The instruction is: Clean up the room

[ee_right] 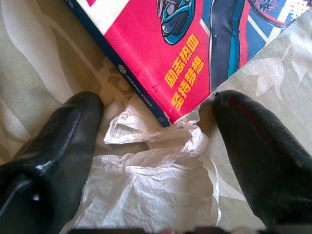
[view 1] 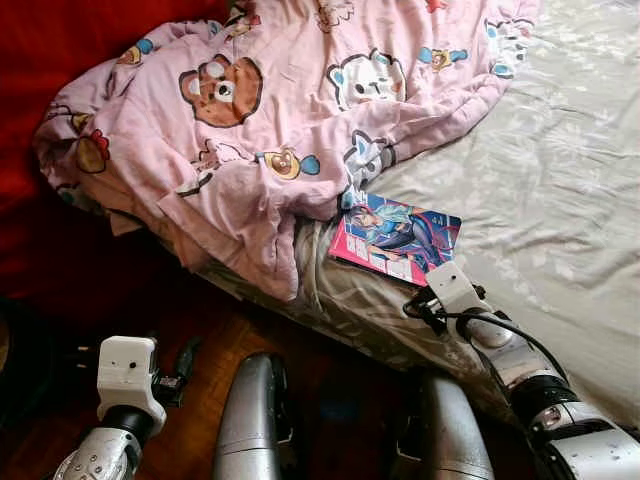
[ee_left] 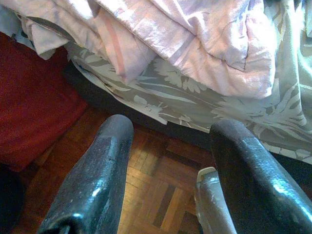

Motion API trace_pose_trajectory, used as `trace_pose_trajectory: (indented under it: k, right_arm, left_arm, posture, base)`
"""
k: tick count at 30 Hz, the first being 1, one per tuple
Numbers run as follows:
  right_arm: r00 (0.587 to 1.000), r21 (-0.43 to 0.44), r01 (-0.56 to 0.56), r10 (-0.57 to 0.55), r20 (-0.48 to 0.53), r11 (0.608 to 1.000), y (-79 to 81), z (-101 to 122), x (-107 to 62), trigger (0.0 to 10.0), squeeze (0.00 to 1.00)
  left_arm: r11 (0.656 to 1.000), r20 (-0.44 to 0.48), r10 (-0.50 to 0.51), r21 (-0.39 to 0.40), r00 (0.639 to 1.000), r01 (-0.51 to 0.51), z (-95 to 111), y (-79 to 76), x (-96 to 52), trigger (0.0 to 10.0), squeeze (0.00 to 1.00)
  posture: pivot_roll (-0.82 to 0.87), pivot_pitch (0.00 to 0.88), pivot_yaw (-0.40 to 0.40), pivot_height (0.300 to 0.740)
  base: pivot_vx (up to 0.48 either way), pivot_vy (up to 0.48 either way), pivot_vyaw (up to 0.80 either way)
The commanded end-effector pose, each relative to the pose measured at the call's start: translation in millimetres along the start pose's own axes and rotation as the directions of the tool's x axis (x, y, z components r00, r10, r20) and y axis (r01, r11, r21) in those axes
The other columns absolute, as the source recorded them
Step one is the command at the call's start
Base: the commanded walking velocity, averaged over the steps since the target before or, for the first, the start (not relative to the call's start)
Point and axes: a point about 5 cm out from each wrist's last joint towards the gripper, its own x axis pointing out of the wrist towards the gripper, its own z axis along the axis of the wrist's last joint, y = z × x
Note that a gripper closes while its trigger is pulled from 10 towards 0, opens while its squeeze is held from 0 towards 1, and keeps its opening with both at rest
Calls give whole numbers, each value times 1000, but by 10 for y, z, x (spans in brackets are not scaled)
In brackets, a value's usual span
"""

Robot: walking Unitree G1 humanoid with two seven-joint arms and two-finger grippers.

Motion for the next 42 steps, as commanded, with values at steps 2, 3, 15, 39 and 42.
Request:
trace_pose_trajectory:
  k: [2, 3, 15, 39, 42]
  right_arm:
    - [998, -3, 23, -23, -53, 1000, -44, -129, -28, 0, 0]
    - [998, -5, 27, -27, -54, 1000, -56, -127, -30, 0, 0]
    - [996, -24, 54, -55, -67, 998, -151, -155, -62, 0, 0]
    - [996, 249, 34, -13, -85, 968, 123, -546, -369, 0, 0]
    - [999, 294, 35, -33, -11, 955, 108, -438, -401, 0, 0]
  left_arm:
    - [1000, -46, 14, 20, 999, -13, -83, 58, -40, 10000, 0]
    - [1000, -46, 13, 20, 999, -12, -83, 59, -36, 10000, 0]
    - [999, -39, 11, 31, 999, -10, -69, 70, 24, 10000, 0]
    - [999, -23, -2, 50, 1000, 4, -64, 63, 123, 10000, 0]
    - [999, -21, -4, 47, 1000, 5, -73, 54, 150, 10000, 0]
  posture:
    - [148, 337, 65, 594]
    - [148, 336, 66, 594]
    - [147, 315, 65, 594]
    - [120, 276, 48, 594]
    - [113, 269, 44, 594]
  base:
    - [0, 0, 0]
    - [0, 0, 0]
    - [0, 0, 0]
    - [0, 0, 0]
    - [0, 0, 0]
